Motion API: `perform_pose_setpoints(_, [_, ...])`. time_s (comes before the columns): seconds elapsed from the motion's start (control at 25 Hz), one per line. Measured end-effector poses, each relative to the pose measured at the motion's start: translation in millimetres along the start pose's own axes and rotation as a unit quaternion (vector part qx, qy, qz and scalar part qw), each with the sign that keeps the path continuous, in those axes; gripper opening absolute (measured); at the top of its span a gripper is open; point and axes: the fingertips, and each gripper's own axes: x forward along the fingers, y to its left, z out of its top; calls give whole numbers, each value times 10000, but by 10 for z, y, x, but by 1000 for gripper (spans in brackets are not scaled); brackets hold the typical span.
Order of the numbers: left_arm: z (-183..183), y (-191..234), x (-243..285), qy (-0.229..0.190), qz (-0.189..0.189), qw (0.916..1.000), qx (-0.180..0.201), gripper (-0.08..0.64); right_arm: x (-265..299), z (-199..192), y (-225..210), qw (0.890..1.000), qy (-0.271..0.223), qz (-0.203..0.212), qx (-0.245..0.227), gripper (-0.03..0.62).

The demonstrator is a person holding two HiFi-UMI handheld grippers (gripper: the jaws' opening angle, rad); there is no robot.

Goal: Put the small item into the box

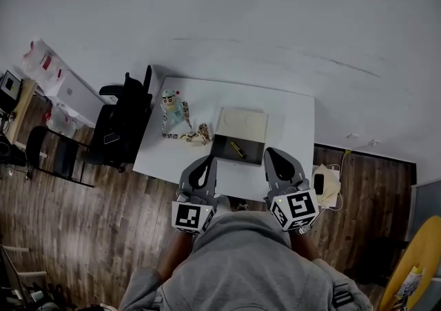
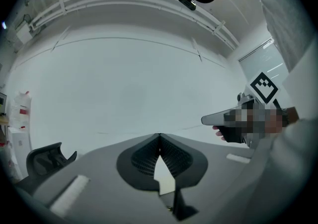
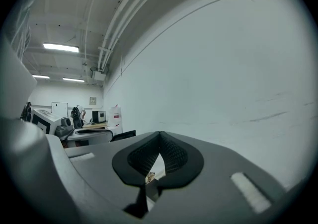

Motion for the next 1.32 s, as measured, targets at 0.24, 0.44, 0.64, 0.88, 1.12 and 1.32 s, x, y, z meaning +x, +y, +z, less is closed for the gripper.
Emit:
perform_pose_setpoints(0.24, [-64,32,-54,99,95,9999,-59,3,-20,-34,33,9999,38,112,-81,15])
perform_pose_setpoints(0.44, [-67,-35,-40,99,35,9999,-55,3,-16,-56,71,9997,103,196,-122,15])
perform_pose_setpoints(0.64, [-63,-81,-42,181,-26,9998,-49,3,-17,-46,80,9996,105,209,-148,15])
perform_pose_setpoints(0.88, [-91,-85,-50,247,-24,9997,-67,3,-32,-82,78,9996,99,234,-137,15])
perform_pose_setpoints(1.12, [-159,-55,-41,269,18,9996,-118,3,-11,-106,77,9995,160,238,-144,15])
perform_pose_setpoints(1.32, [-205,-21,-20,283,17,9995,-123,3,26,-147,84,9992,223,296,-147,15])
